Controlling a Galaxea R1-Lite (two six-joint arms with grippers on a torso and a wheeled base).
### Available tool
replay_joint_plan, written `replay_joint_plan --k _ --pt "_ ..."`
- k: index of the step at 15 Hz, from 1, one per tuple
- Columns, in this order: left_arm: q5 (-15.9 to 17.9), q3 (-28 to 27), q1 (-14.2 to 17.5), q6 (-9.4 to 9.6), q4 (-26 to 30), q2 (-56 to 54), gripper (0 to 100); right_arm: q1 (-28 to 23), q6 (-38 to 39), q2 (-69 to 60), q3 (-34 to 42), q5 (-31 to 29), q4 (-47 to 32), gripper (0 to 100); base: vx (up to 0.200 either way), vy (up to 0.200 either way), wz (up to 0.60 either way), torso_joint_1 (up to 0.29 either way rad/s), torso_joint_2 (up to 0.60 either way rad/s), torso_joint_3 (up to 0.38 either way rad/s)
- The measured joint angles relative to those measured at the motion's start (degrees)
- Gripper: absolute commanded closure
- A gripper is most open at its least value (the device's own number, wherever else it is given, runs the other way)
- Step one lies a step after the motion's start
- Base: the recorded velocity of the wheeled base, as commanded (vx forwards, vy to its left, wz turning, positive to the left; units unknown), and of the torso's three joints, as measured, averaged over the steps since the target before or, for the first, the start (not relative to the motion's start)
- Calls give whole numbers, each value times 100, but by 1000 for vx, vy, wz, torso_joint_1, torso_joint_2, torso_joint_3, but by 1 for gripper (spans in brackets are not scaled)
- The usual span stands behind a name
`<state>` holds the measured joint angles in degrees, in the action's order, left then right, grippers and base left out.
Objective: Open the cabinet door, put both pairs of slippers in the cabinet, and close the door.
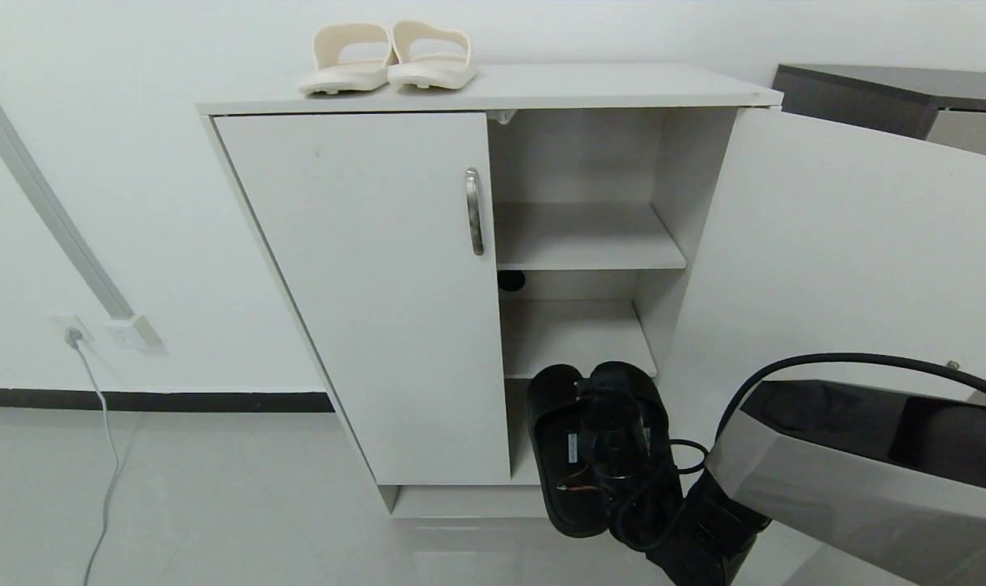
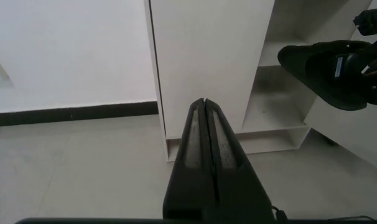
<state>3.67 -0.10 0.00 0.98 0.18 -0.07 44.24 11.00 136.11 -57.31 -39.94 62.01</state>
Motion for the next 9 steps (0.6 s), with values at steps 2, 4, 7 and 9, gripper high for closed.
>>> replay_joint_plan --k 2,4,7,9 --pt "0 0 0 0 0 0 100 -52 173 0 -145 52 -325 100 0 0 0 0 5 -198" --pt "2 0 7 0 0 0 100 -63 268 -2 -217 173 -377 100 0 0 0 5 0 -205" --pt "2 0 5 6 0 0 100 -85 74 9 -234 113 305 100 0 0 0 8 2 -78" --pt "0 0 2 2 0 0 100 -113 -213 48 -158 113 797 100 0 0 0 0 0 0"
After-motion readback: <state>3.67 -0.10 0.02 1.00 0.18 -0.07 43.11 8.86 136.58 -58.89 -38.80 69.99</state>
